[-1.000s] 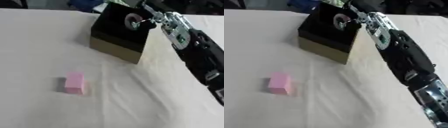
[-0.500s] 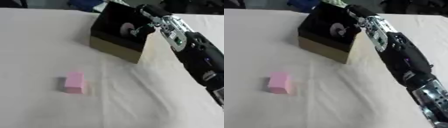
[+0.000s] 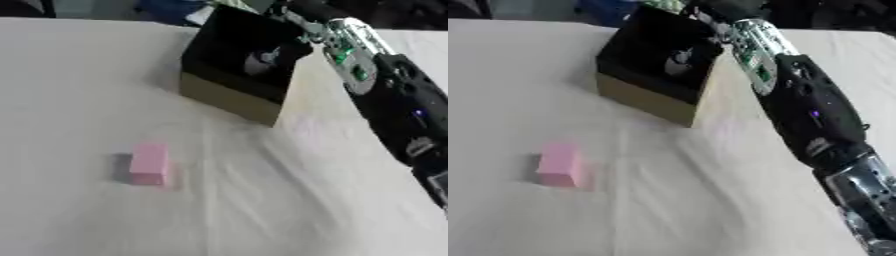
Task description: Pick up objects on the table and place them in the box.
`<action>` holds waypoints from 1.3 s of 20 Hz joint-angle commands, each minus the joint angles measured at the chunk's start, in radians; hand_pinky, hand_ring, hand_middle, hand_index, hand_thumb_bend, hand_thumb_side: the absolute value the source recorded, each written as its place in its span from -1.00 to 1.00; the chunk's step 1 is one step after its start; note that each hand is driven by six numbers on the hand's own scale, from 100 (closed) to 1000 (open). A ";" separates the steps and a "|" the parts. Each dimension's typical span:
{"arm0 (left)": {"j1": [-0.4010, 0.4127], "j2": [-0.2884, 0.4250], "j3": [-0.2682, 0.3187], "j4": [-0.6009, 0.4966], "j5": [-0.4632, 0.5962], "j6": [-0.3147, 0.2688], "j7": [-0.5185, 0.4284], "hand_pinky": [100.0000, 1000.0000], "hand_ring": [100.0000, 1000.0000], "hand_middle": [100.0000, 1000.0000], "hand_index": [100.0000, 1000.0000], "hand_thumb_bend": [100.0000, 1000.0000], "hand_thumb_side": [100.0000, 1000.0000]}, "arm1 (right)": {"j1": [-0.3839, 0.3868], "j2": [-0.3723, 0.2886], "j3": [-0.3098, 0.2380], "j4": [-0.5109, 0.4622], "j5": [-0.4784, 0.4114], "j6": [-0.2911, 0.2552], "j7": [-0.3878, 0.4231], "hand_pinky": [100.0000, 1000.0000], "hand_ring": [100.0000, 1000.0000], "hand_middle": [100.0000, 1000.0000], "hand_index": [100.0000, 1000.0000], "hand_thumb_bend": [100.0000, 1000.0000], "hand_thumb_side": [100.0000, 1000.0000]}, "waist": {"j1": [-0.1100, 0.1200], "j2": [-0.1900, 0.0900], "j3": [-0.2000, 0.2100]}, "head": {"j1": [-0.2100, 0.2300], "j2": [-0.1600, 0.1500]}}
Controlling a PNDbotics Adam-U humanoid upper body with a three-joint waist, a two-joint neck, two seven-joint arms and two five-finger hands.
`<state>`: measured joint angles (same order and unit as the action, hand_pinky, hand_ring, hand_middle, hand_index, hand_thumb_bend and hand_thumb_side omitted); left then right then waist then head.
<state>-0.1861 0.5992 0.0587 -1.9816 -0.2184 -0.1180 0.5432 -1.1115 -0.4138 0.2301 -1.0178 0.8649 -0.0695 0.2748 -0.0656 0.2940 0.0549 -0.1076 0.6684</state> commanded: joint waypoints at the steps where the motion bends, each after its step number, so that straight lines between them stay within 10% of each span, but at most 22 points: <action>1: -0.014 0.034 0.001 -0.018 0.008 0.001 -0.007 0.37 0.31 0.30 0.72 -0.32 1.00 | -0.033 -0.052 -0.032 -0.084 -0.041 -0.003 -0.039 0.64 0.69 0.59 0.62 -0.52 -0.24 | 0.009 -0.028 -0.004 | 0.017 0.010; 5: -0.031 0.075 -0.011 -0.018 -0.006 0.021 -0.037 0.41 0.38 0.37 0.76 -0.30 0.96 | -0.024 -0.097 -0.087 -0.202 -0.112 -0.026 -0.108 0.60 0.64 0.53 0.55 -0.78 -0.18 | 0.012 -0.036 -0.013 | 0.048 0.023; 10: -0.109 0.202 -0.063 -0.018 -0.157 0.122 -0.222 0.48 0.42 0.40 0.78 -0.07 0.85 | 0.117 -0.227 -0.093 -0.643 -0.395 0.153 -0.264 0.58 0.62 0.50 0.52 -0.77 0.07 | 0.011 -0.044 -0.024 | 0.063 0.041; 15: -0.215 0.304 -0.153 -0.018 -0.324 0.180 -0.436 0.54 0.43 0.42 0.80 0.32 1.00 | 0.229 -0.304 -0.140 -0.880 -0.525 0.236 -0.337 0.58 0.61 0.50 0.50 -0.78 0.13 | 0.013 -0.042 -0.041 | 0.060 0.038; 26: -0.385 0.339 -0.352 -0.018 -0.433 0.216 -0.987 0.66 0.52 0.51 0.83 0.50 0.69 | 0.338 -0.337 -0.199 -0.982 -0.595 0.250 -0.436 0.58 0.58 0.49 0.48 -0.79 0.16 | 0.029 -0.021 -0.070 | 0.068 0.031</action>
<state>-0.5557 0.9049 -0.2837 -1.9863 -0.6434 0.0948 -0.3919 -0.7640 -0.7188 0.0486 -1.9822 0.2807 0.1813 -0.1495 -0.0382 0.2899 -0.0142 -0.0427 0.7024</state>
